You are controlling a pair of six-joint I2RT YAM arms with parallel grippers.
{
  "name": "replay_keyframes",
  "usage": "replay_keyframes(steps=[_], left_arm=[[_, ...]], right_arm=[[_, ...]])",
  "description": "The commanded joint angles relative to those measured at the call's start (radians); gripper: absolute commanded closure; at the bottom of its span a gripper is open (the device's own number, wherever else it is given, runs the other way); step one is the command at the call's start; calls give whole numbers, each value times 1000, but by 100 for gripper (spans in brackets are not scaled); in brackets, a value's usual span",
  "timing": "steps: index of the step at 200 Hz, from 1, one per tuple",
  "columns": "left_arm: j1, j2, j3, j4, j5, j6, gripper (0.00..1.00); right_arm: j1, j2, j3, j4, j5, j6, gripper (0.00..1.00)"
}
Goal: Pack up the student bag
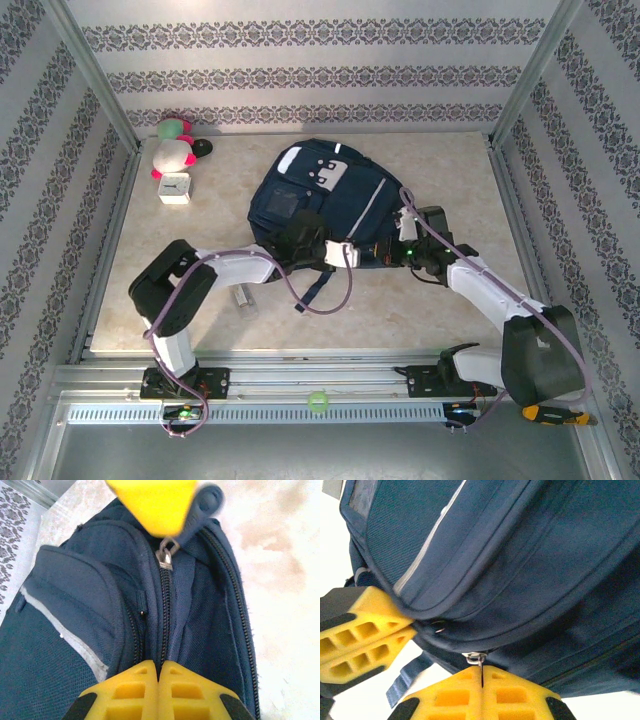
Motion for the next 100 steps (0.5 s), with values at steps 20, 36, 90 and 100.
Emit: replay_keyframes(steps=[20, 36, 90, 100], left_arm=[[101, -106, -56, -266, 77, 53, 100], [125, -131, -73, -287, 84, 51, 100], [157, -189, -97, -290, 161, -35, 100], [156, -197, -98, -284, 180, -63, 100]], right_arm=[[-46, -16, 50, -134, 36, -93, 100], [-49, -13, 59, -147, 47, -104, 100], [40, -58, 17, -58, -21, -139, 83], [62, -69, 10, -52, 6, -154, 64]])
